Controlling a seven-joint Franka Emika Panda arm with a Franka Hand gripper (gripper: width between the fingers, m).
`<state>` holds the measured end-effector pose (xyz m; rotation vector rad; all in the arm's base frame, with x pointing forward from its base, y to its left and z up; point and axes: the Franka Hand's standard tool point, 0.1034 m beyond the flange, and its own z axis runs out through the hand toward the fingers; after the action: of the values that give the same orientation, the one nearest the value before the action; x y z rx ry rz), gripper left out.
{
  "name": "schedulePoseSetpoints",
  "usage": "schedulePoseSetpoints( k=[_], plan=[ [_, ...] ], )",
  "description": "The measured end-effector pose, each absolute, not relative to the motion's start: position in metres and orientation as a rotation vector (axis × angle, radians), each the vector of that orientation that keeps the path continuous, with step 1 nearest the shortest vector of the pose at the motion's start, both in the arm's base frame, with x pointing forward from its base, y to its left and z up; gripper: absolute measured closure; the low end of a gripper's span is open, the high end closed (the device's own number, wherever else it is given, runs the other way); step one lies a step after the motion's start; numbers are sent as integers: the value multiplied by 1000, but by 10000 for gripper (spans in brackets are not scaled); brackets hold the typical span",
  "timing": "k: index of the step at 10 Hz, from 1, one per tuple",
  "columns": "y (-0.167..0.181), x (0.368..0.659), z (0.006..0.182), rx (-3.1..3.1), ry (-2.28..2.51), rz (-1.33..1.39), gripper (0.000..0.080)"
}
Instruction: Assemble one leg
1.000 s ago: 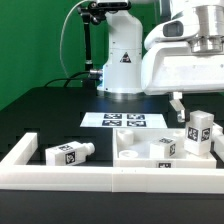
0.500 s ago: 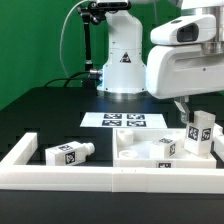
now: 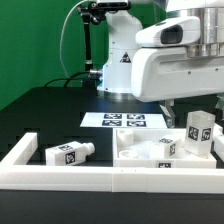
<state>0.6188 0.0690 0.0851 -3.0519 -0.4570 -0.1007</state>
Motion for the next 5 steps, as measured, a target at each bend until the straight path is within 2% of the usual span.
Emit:
schedulePoseSetpoints(
  k=[1,2,3,4,5],
  plan=[
    [71,617,83,-3051,-458,-98,160],
    [72,615,82,-3050,-461,-93,321],
    [72,615,82,-3050,-461,-93,321],
    [72,615,82,-3053,-438,-92,516],
    [72,615,82,-3057,-407,-91,514]
  ],
)
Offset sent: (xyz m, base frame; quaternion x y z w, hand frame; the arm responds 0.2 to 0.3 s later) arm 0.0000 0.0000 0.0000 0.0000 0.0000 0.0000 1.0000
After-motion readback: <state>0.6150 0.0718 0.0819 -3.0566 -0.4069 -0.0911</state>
